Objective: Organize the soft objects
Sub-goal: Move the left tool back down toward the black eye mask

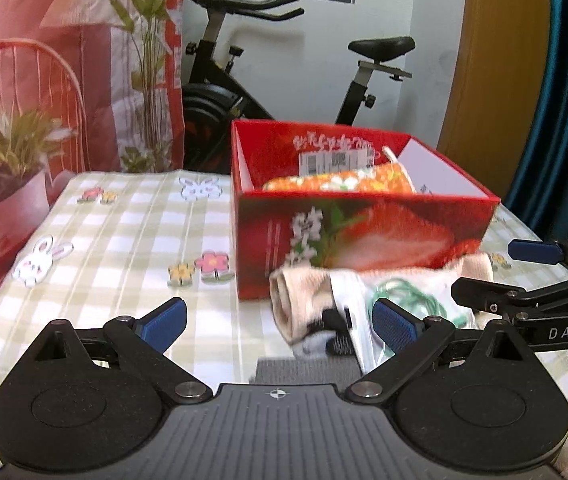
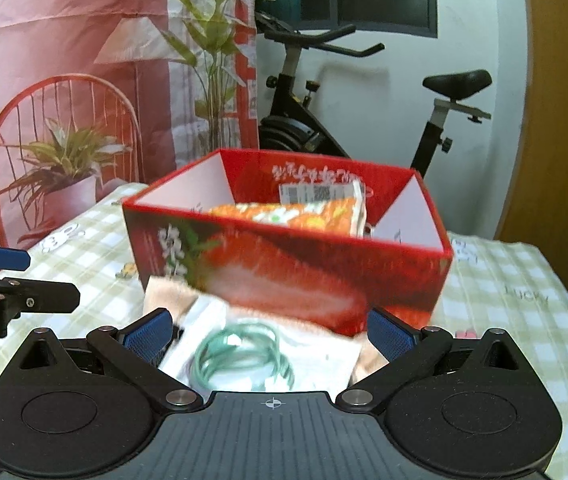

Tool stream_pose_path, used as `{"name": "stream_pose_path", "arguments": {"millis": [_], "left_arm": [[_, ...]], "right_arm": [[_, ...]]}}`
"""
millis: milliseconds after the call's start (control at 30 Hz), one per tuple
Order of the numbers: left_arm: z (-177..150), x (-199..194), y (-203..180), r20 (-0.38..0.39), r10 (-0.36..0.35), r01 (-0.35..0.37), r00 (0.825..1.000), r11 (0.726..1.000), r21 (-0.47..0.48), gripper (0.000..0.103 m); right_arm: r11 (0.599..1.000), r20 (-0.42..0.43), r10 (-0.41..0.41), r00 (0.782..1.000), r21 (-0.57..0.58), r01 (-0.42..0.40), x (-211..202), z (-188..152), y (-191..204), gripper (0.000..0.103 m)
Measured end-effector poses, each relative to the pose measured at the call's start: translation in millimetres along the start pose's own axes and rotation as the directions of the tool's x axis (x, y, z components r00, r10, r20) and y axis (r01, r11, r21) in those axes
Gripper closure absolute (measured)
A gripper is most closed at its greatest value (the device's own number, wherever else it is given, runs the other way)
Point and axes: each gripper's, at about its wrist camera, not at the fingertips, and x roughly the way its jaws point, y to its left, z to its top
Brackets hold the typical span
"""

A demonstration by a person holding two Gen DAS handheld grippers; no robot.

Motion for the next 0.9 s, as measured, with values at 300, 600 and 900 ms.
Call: {"name": "stream_pose_path", "arguments": {"millis": [300,600,900], "left_arm": [[-29,-2,-3,-0.044,-0.041,0.040,0.998,0.999,-0.019,0.007],[-48,7,-8,-0.142,-0.134,0.130,0.981,0.991,-0.038,0.018],[-60,24,-5,-0.223,-0.176,0.161,0.959,0.983,-0.083,0.038]], "right_arm": [[0.999,-0.082,-0.002,0.997,0.033,0.005,-8,-42,-8,0.001],[0.999,-0.213,0.006,0.977,0.039,0.003,-13,-70,-8,0.003],[0.999,-0.322,0.020,0.947,-0.034,-0.033,7,-83,9,0.006]]}}
